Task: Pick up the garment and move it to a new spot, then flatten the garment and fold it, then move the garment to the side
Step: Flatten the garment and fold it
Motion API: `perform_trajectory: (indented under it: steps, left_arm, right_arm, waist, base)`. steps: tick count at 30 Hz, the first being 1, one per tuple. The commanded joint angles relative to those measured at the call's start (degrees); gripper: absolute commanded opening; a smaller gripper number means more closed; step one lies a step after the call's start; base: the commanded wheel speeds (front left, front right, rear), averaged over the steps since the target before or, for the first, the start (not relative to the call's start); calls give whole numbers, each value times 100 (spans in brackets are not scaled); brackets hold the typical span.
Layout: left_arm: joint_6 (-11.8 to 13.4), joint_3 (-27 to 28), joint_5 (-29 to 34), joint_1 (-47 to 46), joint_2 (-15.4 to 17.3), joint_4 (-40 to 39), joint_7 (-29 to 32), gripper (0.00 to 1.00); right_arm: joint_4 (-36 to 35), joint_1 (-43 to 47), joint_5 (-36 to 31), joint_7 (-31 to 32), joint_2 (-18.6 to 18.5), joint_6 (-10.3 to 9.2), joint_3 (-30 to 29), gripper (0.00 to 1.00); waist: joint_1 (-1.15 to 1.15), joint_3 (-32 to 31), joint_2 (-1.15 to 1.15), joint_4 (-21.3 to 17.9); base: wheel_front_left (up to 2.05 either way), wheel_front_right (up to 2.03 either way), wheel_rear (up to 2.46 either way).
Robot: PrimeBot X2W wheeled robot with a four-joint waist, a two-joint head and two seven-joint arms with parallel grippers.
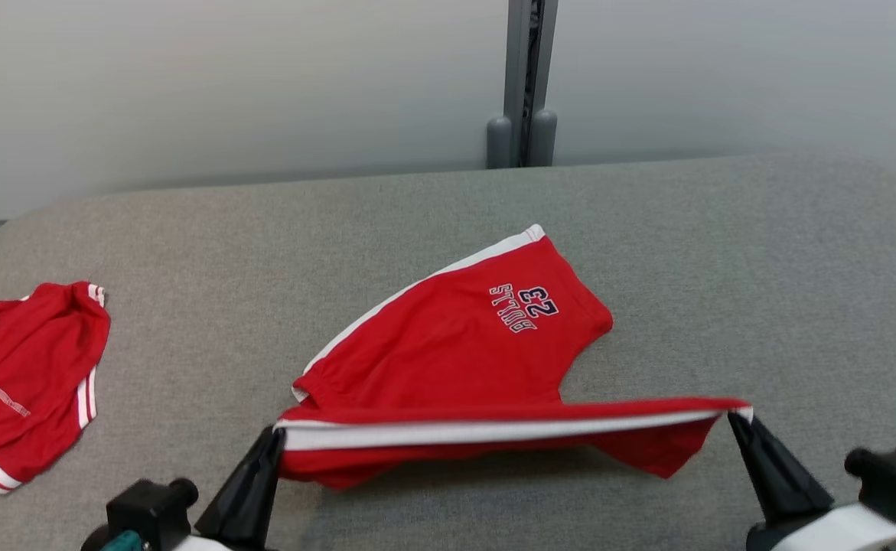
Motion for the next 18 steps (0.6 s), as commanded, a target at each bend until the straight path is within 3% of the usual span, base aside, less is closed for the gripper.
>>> perform_trajectory:
  steps: [1,10,18]
  left_arm:
    - [-46,73,-16,-260,102,26,17,0]
    - [-413,-57,8,-1905,74,423,1,0]
    - [-598,-350,-9,-2705,-153,925,-177,0]
  right_arm:
    - [114,-343,-7,-103,-109,-4,-37,0]
    - [1234,-2789,89,-483,-496,-2,345,0]
    - [2664,-4666,251,-690,-950,-1,1059,0]
  waist:
    - [0,360,0,93]
    - [0,1824,0,428]
    - [0,2409,0,775]
  base:
    - [0,0,0]
    - [0,0,0]
    - [0,0,0]
